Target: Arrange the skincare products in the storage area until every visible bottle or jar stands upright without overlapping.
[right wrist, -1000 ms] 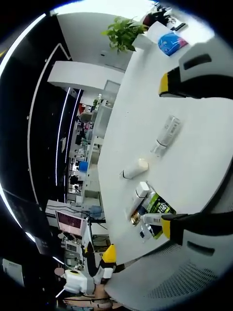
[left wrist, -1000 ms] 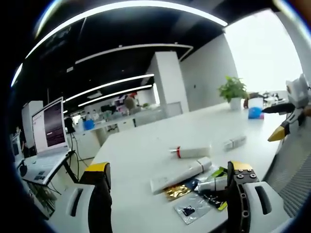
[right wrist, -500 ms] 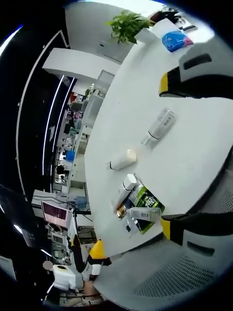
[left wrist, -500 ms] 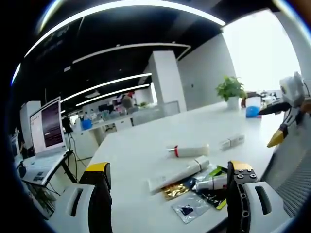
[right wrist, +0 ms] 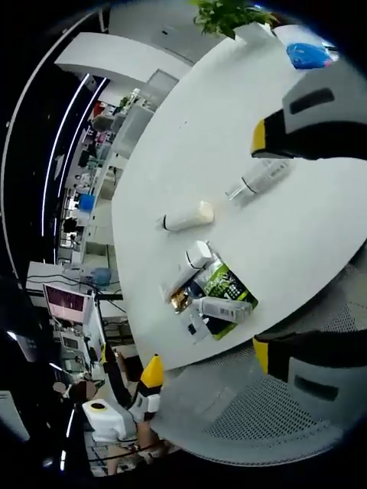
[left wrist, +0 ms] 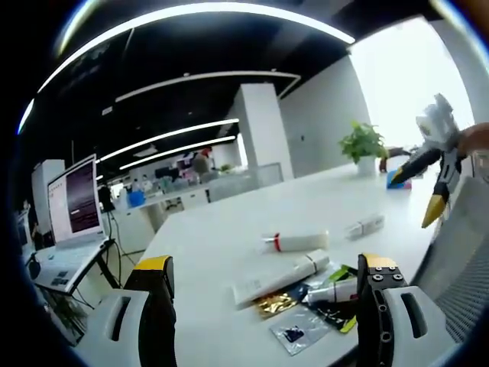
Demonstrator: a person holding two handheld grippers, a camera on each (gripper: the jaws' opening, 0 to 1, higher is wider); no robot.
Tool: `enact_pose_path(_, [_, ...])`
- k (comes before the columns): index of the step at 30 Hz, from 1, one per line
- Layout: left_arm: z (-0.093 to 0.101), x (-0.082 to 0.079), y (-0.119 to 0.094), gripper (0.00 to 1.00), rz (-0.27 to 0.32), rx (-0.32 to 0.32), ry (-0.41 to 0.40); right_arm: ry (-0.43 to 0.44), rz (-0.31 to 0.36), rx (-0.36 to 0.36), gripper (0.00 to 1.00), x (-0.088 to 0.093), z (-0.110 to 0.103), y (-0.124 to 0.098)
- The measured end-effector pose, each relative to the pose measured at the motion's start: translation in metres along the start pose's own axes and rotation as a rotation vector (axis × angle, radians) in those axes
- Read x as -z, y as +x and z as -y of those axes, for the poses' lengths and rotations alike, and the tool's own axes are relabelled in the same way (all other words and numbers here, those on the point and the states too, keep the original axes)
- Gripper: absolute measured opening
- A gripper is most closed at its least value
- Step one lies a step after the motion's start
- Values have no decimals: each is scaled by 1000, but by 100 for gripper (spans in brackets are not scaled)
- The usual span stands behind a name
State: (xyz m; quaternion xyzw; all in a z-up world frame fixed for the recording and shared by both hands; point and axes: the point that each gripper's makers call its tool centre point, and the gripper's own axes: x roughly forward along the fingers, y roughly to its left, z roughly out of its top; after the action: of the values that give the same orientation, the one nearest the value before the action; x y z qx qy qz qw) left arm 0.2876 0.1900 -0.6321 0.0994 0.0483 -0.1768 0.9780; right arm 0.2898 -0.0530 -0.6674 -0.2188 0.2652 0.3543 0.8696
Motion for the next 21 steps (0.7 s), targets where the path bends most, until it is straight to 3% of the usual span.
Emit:
enact_pose_path(7, [-2,-1,0,97,3,-11,-1,-37,-27,-21,90,-12,13,2])
enact_pose_path(13, [-3,-2,0,97,8,-14,-1,-103,-121,-95,85,-14,19,6])
enact_pose_path(21, [-3,-2,-1,97,8,-13,-1,-149,-166,-196,79,-32,27,26])
